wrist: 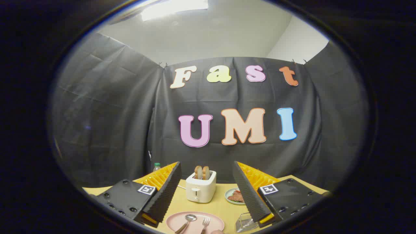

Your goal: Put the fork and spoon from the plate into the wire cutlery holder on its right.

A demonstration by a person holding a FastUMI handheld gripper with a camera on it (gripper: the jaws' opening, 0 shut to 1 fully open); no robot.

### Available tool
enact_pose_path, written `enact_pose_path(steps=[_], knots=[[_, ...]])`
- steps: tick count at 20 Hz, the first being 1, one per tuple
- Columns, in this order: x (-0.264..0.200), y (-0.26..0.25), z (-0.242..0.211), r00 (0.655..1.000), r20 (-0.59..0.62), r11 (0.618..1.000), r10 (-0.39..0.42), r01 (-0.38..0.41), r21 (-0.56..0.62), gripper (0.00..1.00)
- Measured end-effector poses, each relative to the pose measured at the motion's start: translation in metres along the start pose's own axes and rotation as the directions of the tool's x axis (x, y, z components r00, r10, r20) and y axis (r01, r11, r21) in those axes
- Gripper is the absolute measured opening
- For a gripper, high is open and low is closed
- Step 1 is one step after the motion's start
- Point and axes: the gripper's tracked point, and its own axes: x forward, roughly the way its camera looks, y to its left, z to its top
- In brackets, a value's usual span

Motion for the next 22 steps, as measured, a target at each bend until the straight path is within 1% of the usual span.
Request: enact_pose_path(steps=[7,15,17,22], knots=[[0.005,-0.001,0.009,1.000,0.015,1.000,-0.006,0.006,0.005,0.99],[0.002,-0.005,0.004,1.000,-0.001,1.000,-0.021,0.021,0.013,1.00],[0.003,-0.005,-0.004,0.999,-0.024,1.000,-0.024,0.025,0.009,1.00],[0.008,0.000,-0.032,0.994,-0.107,1.000,-0.003,0.004,0.008,1.00]])
